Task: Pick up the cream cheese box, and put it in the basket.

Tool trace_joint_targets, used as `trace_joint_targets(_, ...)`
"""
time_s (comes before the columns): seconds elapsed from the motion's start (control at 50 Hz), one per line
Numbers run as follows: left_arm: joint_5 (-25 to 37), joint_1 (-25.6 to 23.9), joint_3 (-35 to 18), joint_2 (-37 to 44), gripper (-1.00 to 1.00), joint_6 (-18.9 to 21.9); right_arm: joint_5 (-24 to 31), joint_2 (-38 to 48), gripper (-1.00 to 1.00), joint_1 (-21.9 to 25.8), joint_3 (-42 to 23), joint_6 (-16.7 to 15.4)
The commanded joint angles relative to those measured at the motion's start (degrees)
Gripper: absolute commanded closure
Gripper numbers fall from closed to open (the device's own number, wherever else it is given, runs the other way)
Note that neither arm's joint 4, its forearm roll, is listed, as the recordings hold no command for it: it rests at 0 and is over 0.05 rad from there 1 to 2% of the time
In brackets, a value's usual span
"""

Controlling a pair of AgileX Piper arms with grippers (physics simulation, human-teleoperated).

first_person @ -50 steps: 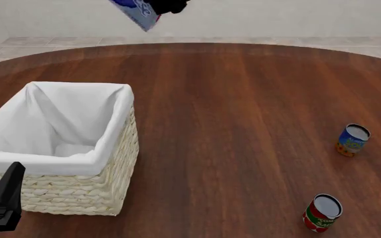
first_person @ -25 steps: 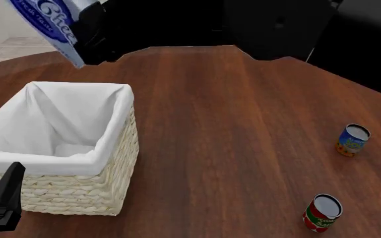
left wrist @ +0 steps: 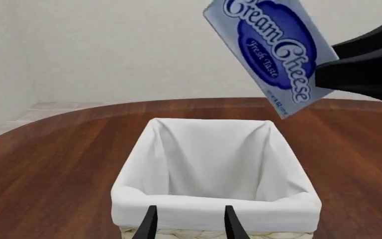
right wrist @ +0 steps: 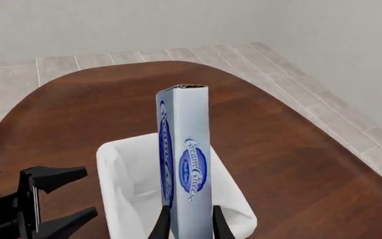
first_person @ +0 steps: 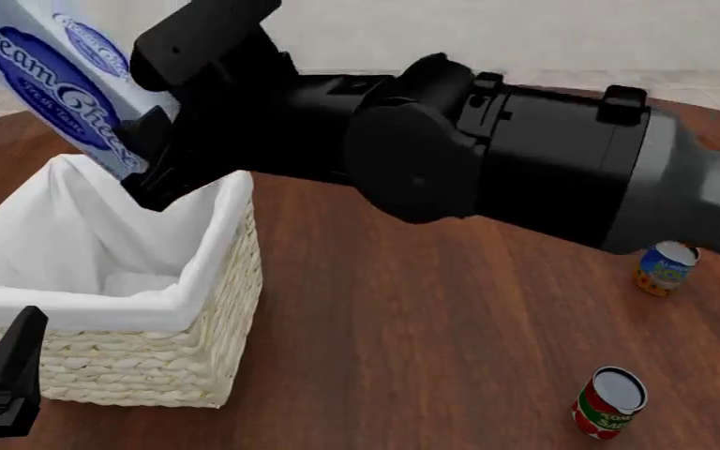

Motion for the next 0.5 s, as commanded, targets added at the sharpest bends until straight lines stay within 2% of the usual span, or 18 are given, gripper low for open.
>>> trace_joint_targets(0.02,0.00,-0.02,0.00,0.01,-1.00,0.00,-2.46,2.76,1.00,-0.77,-1.30,0.54)
trace_joint_targets(0.08,0.00,-0.01,0.00,0.01,-1.00,0.00,-1.59,3.91,1.00,-1.05,-3.03,1.36)
trace_joint_targets(0.16,0.00,-0.01,0.00,0.00,-1.00,-0.01,0.43,5.20,1.00,-0.71,-5.72,4.12)
trace_joint_targets(0.28,0.00,0.01,0.00,0.00,-1.00,0.00,1.72,7.03,1.00,-0.05,-7.70,4.86)
trace_joint_targets(0.32,0.00,-0.01,0.00,0.01,-1.00,0.00,2.84,8.05,1.00,0.48,-8.72,6.80)
trace_joint_targets(0.5,0.00,0.00,0.00,0.00,-1.00,-0.01,2.90,11.33,1.00,1.77,-9.60,5.99)
